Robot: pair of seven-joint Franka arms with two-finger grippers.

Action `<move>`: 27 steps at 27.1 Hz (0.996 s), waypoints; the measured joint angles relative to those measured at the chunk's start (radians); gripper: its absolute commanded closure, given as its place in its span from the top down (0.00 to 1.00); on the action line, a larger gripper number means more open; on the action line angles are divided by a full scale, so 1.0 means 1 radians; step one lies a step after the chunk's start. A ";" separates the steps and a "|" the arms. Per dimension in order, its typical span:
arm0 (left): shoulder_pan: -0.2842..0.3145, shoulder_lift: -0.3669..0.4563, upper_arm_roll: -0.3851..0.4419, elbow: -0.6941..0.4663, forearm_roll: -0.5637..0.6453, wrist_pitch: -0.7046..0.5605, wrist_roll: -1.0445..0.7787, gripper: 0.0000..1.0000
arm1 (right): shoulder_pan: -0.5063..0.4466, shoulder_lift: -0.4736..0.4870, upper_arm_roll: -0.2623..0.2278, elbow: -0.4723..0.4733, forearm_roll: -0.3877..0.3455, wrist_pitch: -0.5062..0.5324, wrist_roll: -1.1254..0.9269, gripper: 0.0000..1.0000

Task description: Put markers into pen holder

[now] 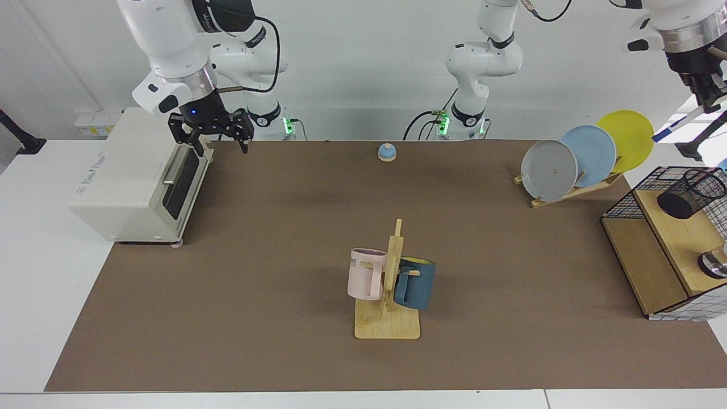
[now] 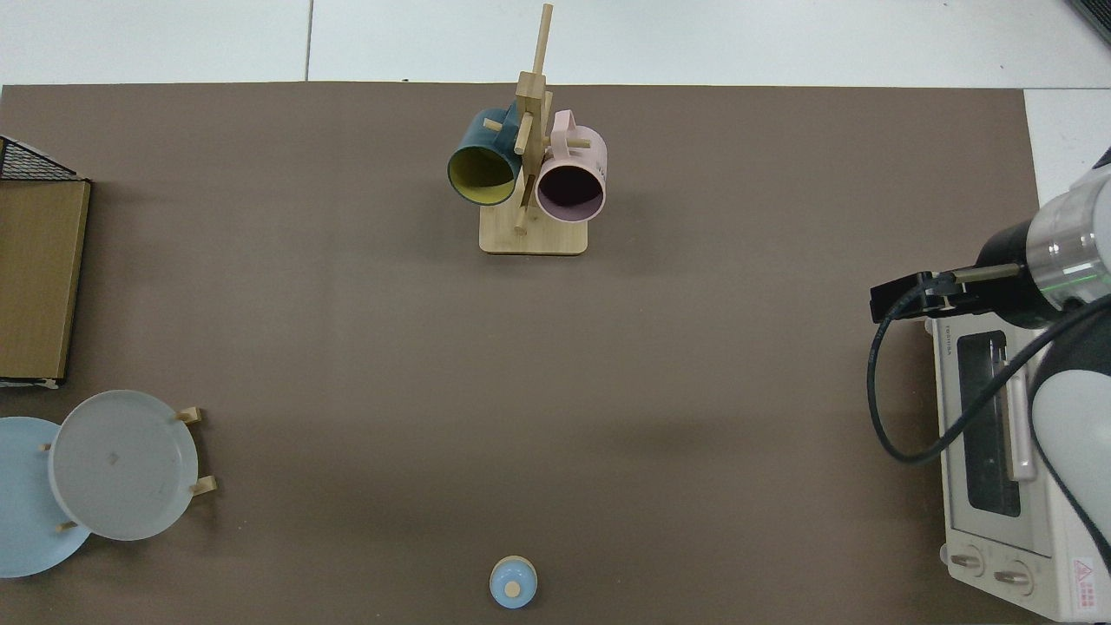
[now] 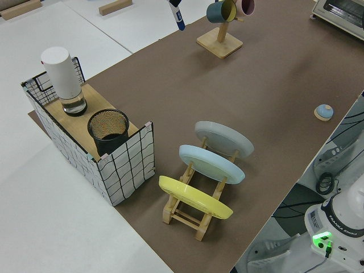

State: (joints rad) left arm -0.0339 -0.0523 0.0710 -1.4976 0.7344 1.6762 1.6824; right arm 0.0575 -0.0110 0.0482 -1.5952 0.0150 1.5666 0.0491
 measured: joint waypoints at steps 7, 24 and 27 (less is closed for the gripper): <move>0.025 0.001 0.001 0.000 0.024 0.022 0.045 0.00 | 0.000 0.000 0.003 0.000 0.001 0.000 0.000 1.00; 0.111 0.005 0.003 -0.009 0.090 0.159 0.200 0.00 | 0.000 0.000 0.003 0.000 0.001 0.000 0.001 1.00; 0.111 0.006 0.001 -0.013 0.101 0.170 0.210 0.00 | 0.000 0.000 0.003 0.000 0.001 0.000 0.001 1.00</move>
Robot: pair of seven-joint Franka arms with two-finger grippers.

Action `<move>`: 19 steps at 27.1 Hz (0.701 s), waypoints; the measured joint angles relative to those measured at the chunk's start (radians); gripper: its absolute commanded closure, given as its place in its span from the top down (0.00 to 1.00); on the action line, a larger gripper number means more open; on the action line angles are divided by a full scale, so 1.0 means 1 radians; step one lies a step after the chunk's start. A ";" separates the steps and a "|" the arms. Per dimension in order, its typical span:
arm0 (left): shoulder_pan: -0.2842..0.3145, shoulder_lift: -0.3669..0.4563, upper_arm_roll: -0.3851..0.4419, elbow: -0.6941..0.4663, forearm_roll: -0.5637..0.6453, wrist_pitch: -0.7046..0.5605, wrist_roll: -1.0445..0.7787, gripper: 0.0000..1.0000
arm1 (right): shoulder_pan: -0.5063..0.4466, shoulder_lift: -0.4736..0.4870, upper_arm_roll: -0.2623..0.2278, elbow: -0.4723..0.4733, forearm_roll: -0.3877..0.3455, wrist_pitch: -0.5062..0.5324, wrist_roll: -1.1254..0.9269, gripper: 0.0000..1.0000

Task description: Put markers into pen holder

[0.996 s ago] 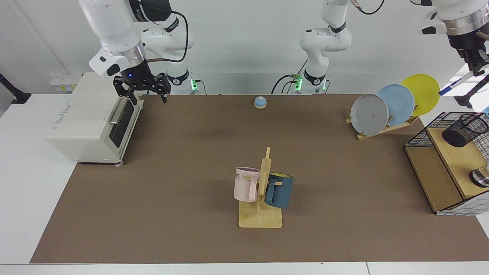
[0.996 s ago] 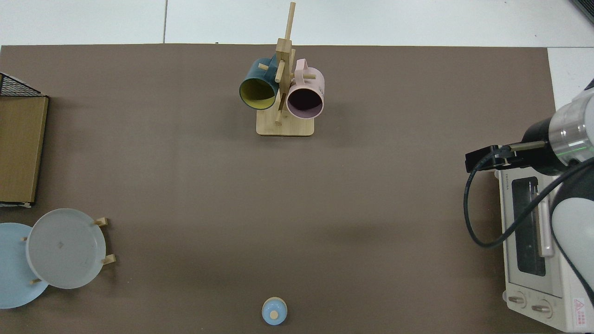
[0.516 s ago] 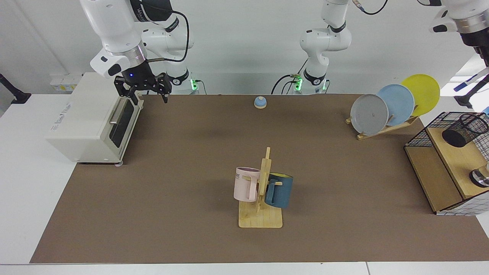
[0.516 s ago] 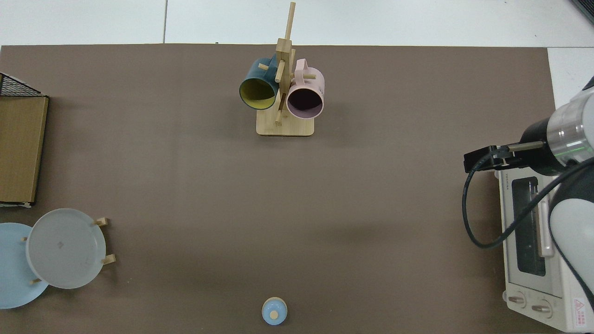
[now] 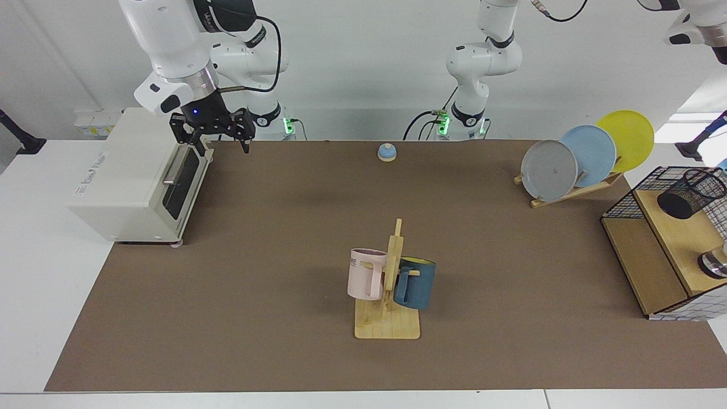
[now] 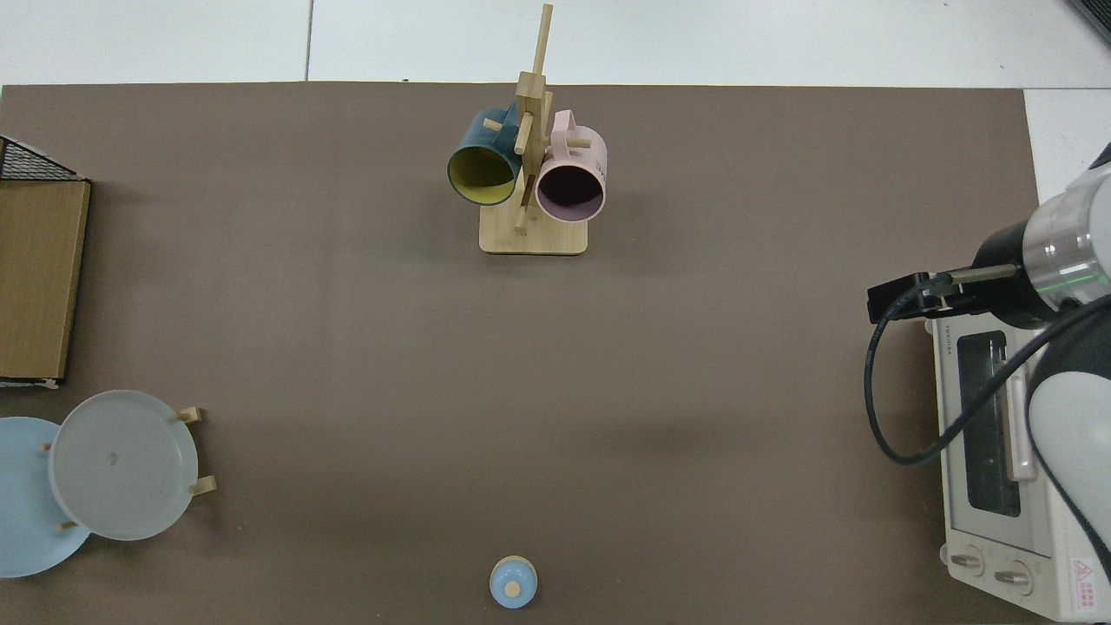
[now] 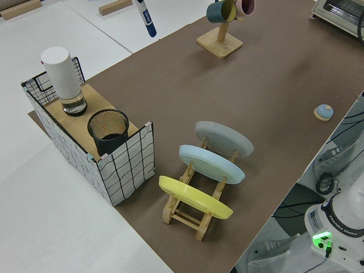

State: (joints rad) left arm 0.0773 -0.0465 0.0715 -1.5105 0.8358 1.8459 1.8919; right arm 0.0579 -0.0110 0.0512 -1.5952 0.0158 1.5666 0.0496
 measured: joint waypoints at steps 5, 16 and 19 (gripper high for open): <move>0.000 0.001 -0.005 -0.017 0.003 0.008 0.009 0.00 | 0.000 0.000 0.000 0.000 0.000 0.000 0.000 1.00; -0.039 0.022 0.151 -0.133 0.016 0.233 0.012 0.00 | 0.000 0.000 0.000 0.000 0.000 0.000 0.000 1.00; -0.073 0.037 0.248 -0.171 0.016 0.325 0.013 0.00 | 0.000 0.000 0.000 0.000 0.000 0.000 0.000 1.00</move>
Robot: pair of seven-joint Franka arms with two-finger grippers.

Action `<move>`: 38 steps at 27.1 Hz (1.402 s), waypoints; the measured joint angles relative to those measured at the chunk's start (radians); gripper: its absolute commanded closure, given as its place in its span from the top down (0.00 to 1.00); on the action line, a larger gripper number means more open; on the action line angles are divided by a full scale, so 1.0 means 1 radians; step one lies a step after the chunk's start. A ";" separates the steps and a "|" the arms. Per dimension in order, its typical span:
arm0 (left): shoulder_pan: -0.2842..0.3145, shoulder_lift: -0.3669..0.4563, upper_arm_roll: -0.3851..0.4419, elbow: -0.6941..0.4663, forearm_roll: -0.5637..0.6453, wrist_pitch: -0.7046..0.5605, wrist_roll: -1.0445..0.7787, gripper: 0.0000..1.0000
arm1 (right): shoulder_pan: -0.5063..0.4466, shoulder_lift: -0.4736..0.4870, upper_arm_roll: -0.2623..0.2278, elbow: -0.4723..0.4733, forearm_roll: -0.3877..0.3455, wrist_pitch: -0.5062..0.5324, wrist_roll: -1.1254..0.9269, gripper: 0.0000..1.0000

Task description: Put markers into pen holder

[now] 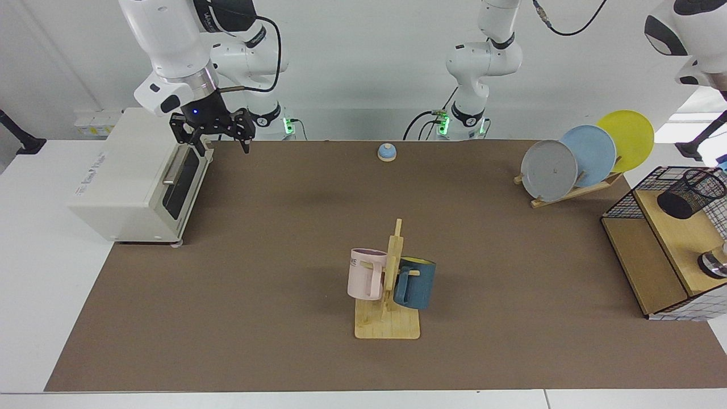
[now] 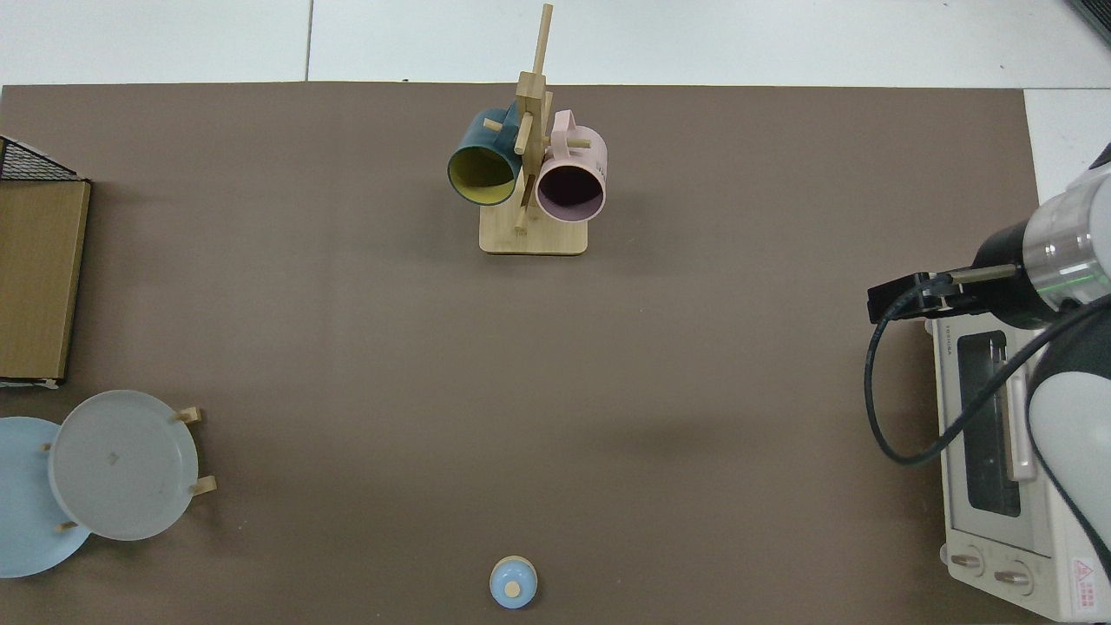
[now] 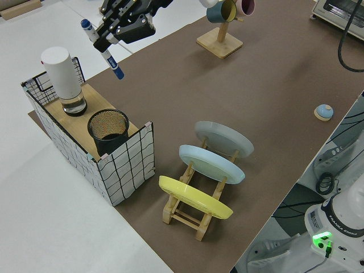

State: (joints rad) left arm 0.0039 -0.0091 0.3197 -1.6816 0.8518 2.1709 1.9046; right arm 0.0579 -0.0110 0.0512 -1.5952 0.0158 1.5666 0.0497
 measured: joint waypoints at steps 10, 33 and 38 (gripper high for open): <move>-0.024 0.023 0.067 -0.043 0.000 0.060 0.000 0.00 | 0.000 0.000 0.000 0.000 0.000 0.000 0.000 1.00; -0.039 0.082 0.123 -0.131 0.001 0.095 -0.017 0.00 | 0.000 0.000 0.000 0.000 0.000 0.000 0.000 1.00; -0.039 0.088 0.135 -0.150 0.001 0.103 -0.026 0.00 | 0.000 0.000 0.000 0.000 0.000 0.000 0.000 1.00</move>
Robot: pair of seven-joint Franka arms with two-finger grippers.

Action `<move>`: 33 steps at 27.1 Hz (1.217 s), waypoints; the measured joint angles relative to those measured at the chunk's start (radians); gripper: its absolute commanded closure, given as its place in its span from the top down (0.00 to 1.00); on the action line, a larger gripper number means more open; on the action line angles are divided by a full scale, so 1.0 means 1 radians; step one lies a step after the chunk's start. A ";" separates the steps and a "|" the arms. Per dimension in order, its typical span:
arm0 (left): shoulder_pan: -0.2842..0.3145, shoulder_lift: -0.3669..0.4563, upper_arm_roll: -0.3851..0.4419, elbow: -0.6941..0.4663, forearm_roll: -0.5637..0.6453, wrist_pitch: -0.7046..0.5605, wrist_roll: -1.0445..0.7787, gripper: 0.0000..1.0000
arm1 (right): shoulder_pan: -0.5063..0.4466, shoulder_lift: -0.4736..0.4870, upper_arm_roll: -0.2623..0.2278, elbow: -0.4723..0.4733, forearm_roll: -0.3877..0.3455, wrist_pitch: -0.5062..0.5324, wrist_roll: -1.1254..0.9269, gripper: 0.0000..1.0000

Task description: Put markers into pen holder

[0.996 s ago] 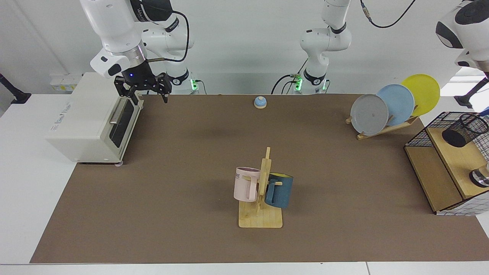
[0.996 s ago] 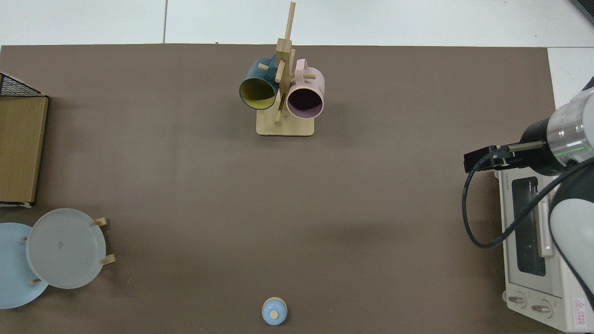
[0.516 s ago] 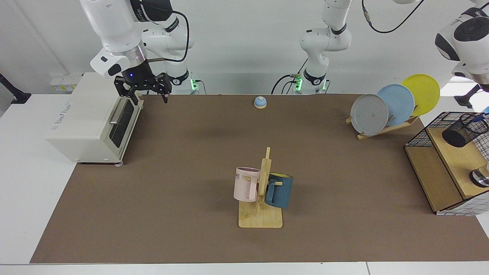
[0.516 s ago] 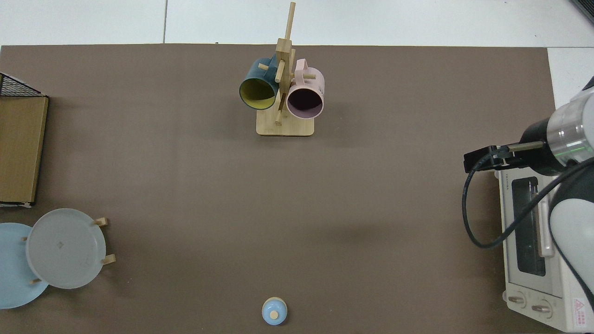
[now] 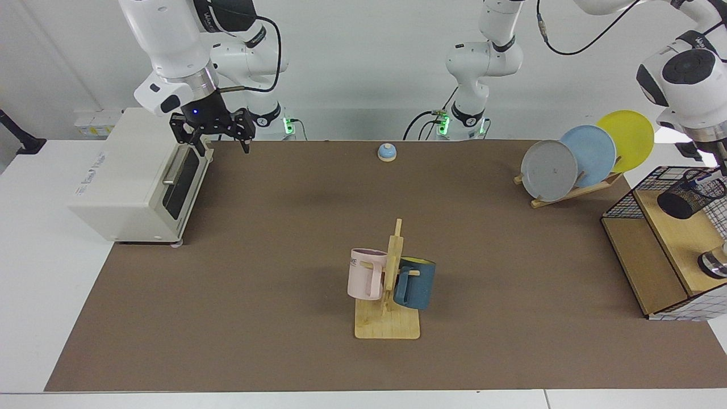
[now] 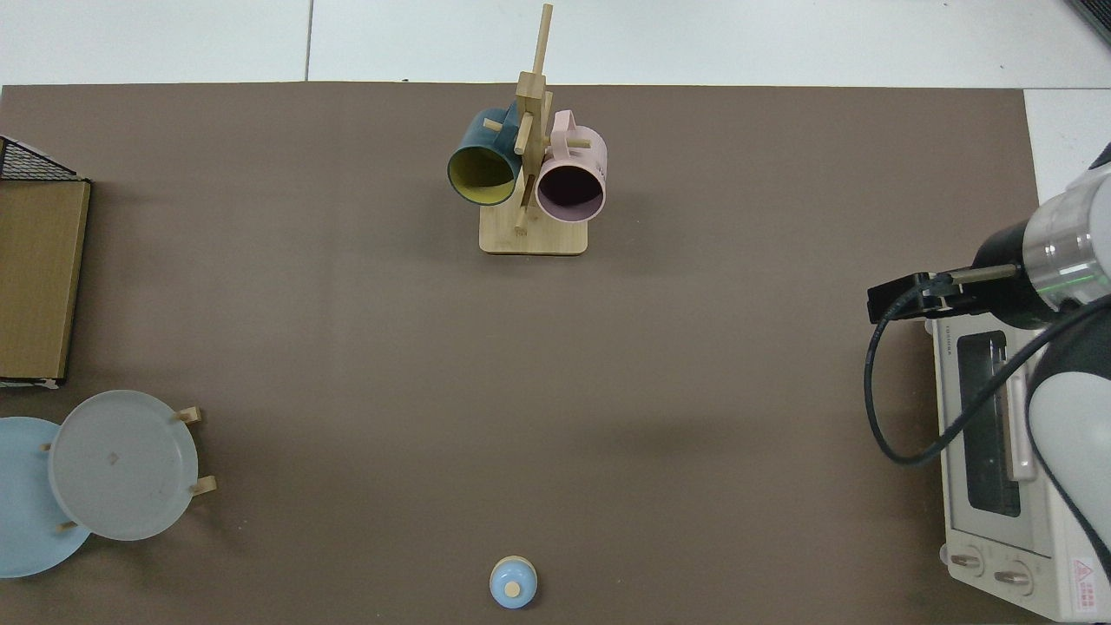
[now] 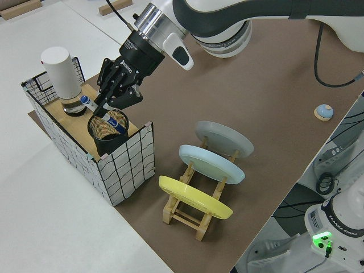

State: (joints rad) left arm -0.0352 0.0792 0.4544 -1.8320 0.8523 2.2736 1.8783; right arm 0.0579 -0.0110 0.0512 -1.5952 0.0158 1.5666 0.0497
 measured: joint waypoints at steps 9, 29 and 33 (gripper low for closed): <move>0.000 0.001 0.019 -0.031 0.000 0.028 -0.008 0.00 | 0.000 0.000 0.000 0.000 0.000 0.000 0.000 1.00; 0.000 0.001 0.023 -0.058 -0.003 0.032 -0.033 0.09 | 0.000 0.000 0.000 0.000 0.000 0.000 0.000 1.00; 0.000 0.001 0.023 -0.058 -0.009 0.032 -0.033 0.77 | 0.000 0.000 0.000 0.000 0.000 0.000 0.000 1.00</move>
State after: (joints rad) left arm -0.0352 0.0797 0.4777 -1.8904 0.8435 2.3054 1.8448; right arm 0.0579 -0.0110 0.0512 -1.5952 0.0158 1.5666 0.0497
